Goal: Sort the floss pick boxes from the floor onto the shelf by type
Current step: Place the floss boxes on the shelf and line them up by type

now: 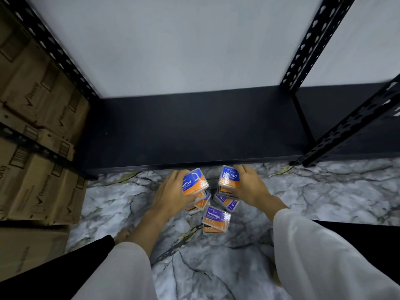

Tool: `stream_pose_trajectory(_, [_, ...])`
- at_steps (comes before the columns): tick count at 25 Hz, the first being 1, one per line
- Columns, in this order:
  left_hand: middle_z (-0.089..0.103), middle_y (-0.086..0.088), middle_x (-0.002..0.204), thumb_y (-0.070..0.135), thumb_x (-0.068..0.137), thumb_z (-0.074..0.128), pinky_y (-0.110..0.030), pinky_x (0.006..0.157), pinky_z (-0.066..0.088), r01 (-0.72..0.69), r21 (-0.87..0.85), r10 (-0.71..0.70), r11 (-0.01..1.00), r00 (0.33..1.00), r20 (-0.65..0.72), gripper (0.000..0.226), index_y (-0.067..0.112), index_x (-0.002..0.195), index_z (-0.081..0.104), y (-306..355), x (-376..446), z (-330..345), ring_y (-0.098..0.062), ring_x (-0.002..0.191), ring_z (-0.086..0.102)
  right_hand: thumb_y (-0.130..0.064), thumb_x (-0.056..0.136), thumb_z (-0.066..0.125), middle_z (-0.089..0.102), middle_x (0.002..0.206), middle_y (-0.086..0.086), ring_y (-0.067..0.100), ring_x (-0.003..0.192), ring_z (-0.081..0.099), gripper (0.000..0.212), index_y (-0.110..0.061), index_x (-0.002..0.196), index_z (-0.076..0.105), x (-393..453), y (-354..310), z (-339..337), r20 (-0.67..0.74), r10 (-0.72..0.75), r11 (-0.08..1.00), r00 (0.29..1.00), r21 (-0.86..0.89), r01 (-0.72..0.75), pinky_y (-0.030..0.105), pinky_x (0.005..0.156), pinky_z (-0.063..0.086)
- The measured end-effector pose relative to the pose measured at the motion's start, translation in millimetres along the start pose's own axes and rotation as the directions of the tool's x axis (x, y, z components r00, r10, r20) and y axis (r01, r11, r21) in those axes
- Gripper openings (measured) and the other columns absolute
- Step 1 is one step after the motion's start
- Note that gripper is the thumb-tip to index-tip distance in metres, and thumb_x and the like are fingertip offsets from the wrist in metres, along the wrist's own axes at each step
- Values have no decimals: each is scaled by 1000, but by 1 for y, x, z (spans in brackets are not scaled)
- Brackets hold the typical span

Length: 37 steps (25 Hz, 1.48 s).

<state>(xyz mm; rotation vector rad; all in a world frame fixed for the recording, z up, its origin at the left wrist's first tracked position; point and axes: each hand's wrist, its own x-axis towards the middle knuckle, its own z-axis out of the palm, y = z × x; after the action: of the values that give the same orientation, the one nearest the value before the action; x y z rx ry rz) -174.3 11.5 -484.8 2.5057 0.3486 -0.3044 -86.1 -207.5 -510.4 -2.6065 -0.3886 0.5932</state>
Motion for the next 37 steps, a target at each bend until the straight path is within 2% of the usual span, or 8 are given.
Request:
stream_pose_trajectory(5, [44,9,123,39,75,75,-40,85,52,-71,-15,69,997,991,-115,67,29,131,39,28,-16,-48,-15,107,53,-28,76,75,46,129,5,20,118,42,72,-15,135,36,-27,-31,-54,-149,-144,988,978,36,151,37,97,42])
stream_pose_trajectory(9, [42,9,127,39,76,72,-41,89,50,-204,27,203,979,941,-269,66,28,132,39,78,-41,-115,-16,108,53,-33,73,78,45,127,2,21,117,42,74,-17,134,38,-66,-67,-129,-322,-262,958,910,28,285,35,100,41])
stream_pose_trajectory(12, [43,11,128,41,75,72,-39,88,50,-331,90,339,939,851,-402,66,29,132,41,122,-65,-174,-15,110,52,-38,73,77,43,128,-2,16,118,43,74,-20,133,40,-101,-97,-197,-472,-337,923,815,4,384,28,99,39])
stream_pose_trajectory(19, [46,9,126,44,74,75,-32,80,49,-523,254,556,814,575,-600,69,27,133,43,227,-91,-299,-14,110,51,-40,73,78,45,123,-1,14,113,46,73,-19,133,41,-156,-147,-345,-722,-413,862,556,-112,495,27,94,41])
stream_pose_trajectory(22, [45,8,126,46,75,74,-34,83,52,-564,281,601,777,528,-600,71,27,135,40,264,-86,-331,-14,111,51,-41,73,78,43,127,-1,13,117,43,75,-19,134,39,-158,-155,-391,-757,-411,863,508,-143,485,24,93,38])
stream_pose_trajectory(27, [45,8,127,42,73,76,-34,89,48,-629,279,653,726,504,-565,70,27,133,43,314,-45,-353,-15,112,51,-42,72,78,47,128,4,23,117,43,75,-22,133,40,-127,-150,-450,-772,-379,899,511,-176,401,38,99,42])
stream_pose_trajectory(32, [44,4,130,37,71,79,-37,96,46,-606,318,677,729,571,-465,75,24,135,42,356,24,-362,-21,115,49,-39,71,79,47,122,10,27,114,42,76,-18,132,38,-73,-125,-500,-753,-329,941,570,-213,262,38,99,39])
stream_pose_trajectory(37, [39,4,136,32,74,80,-36,102,43,-615,275,670,739,629,-394,75,24,137,40,374,76,-355,-19,121,42,-36,74,78,37,134,10,26,124,33,83,-18,140,31,-32,-105,-514,-689,-313,950,654,-229,213,38,106,33])
